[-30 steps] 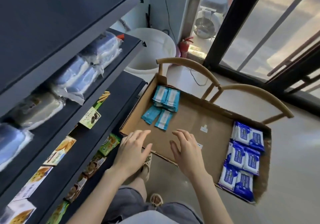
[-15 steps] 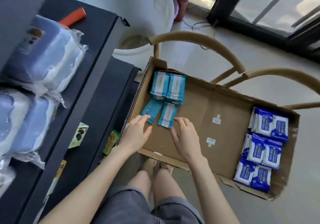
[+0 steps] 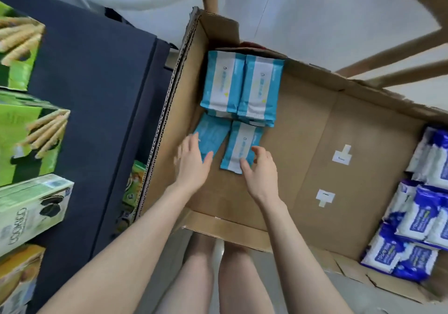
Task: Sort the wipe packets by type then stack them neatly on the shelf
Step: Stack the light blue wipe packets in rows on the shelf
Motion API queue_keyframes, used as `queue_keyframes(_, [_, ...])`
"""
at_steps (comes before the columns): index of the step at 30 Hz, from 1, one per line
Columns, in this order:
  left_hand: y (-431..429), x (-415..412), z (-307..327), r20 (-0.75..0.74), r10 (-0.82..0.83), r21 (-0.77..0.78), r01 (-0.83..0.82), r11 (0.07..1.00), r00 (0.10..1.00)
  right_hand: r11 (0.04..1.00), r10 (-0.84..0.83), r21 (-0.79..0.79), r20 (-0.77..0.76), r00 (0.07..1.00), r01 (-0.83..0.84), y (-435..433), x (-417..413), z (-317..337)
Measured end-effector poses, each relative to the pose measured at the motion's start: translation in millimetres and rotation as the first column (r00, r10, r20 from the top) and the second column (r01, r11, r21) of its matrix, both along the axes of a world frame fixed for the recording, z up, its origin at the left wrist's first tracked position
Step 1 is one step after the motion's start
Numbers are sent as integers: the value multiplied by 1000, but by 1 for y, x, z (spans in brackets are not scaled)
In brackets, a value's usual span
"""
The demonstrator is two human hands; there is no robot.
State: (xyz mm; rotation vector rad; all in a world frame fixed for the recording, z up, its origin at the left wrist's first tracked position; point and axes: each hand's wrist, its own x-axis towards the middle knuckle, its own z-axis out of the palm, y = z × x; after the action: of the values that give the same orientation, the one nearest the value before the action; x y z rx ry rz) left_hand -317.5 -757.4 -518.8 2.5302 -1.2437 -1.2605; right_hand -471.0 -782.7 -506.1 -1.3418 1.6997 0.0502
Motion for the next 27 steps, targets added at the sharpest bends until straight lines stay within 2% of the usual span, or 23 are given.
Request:
queue_keyframes(4, [-6, -7, -38, 102, 10, -65, -4, 998, 995, 993, -116, -21, -13, 993, 116, -3, 3, -42])
queue_keyframes(9, [-6, -19, -55, 178, 126, -128, -104, 986, 976, 964, -259, -63, -17, 966, 257, -5, 7, -68])
queue_keyframes(17, [-11, -14, -53, 73, 242, -160, -228, 960, 968, 944, -330, 17, 29, 944, 329, -12, 5, -74])
queue_keyframes(21, [-9, -15, -38, -65, 319, -209, -325, 922, 946, 897, -441, 83, 126, 889, 433, -11, 7, -57])
queue_keyframes(27, [14, -16, 5, -200, 338, -237, -380, 894, 920, 862, -506, 177, 297, 810, 474, 2, -9, -8])
